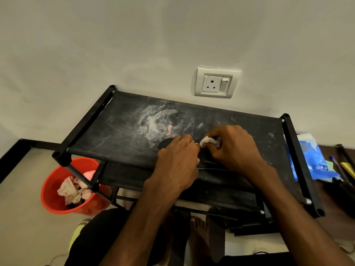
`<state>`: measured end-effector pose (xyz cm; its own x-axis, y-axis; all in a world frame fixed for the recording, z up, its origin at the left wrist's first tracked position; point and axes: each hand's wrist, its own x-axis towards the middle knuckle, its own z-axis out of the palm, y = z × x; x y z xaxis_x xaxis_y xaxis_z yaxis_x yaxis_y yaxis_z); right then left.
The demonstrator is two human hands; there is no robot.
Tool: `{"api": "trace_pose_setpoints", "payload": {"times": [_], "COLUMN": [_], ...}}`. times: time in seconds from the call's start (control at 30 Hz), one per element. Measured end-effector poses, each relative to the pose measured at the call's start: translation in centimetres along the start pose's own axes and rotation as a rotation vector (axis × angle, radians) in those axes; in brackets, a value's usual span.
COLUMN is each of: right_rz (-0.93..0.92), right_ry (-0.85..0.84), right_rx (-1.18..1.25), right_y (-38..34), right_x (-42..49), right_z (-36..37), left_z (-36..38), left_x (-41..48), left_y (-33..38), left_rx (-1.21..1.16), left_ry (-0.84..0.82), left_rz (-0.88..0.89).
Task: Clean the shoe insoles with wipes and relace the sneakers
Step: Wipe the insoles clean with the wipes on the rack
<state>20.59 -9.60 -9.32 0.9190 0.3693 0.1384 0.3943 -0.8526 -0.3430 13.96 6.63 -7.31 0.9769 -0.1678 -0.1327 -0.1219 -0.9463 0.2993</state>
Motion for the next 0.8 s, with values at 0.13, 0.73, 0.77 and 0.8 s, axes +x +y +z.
{"api": "trace_pose_setpoints", "payload": {"times": [0.13, 0.73, 0.77, 0.8], "right_rz": [-0.048, -0.117, -0.134, -0.146], "right_ry": [-0.075, -0.062, -0.080, -0.101], "right_rx": [0.058, 0.116, 0.125, 0.134], "right_y": [0.0, 0.0, 0.0, -0.1], "right_x": [-0.1, -1.7, -2.0, -2.3], "right_z": [-0.2, -0.4, -0.6, -0.8], "left_z": [-0.4, -0.5, -0.6, -0.6], "left_x": [-0.1, 0.0, 0.0, 0.1], "left_y": [-0.2, -0.5, -0.4, -0.4], "left_rx": [-0.016, -0.054, -0.042, -0.034], "left_ry": [-0.024, 0.026, 0.033, 0.038], "left_rz": [-0.012, -0.018, -0.014, -0.011]}}
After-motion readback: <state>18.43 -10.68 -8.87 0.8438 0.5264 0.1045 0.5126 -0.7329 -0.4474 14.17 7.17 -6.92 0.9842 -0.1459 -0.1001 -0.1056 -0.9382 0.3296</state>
